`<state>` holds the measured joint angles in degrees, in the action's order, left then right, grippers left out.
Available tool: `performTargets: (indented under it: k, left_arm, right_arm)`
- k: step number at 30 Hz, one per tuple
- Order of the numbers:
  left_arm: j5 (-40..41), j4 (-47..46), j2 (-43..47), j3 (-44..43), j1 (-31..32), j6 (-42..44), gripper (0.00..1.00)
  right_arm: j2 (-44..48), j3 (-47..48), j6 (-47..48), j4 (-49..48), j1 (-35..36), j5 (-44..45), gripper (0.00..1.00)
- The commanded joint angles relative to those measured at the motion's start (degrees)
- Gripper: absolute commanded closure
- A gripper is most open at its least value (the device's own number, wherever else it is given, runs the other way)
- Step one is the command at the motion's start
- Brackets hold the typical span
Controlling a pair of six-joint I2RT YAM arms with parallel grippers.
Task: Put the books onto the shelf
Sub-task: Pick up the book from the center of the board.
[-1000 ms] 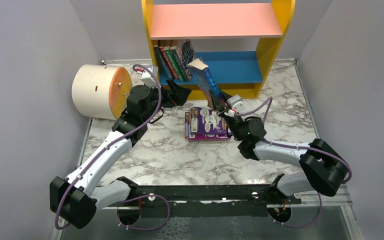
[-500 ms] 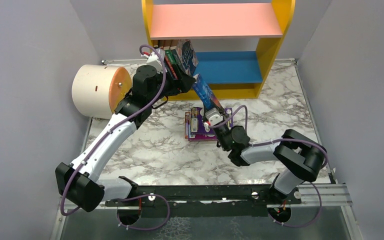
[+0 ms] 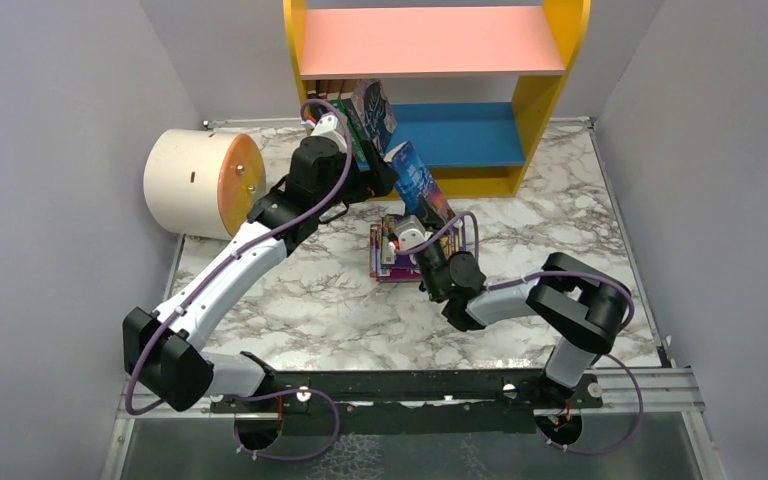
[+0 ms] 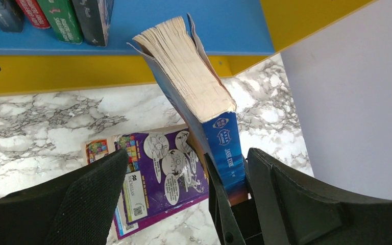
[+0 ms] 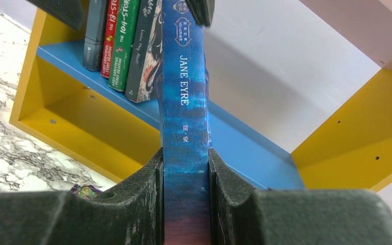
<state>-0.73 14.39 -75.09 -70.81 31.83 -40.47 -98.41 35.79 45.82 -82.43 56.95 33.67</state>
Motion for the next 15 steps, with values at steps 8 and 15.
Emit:
performTargets:
  k: [8,15]
  left_arm:
    - [4.99,-1.13,-3.28,-3.38,3.15,-1.0,0.17]
    - [6.59,-1.4,-5.0,-5.04,4.32,-1.27,0.18]
  right_arm:
    - [-0.64,3.97,4.44,-19.48,2.35,-3.38,0.99]
    - [-1.86,5.34,6.56,-19.61,4.46,-4.11,0.99]
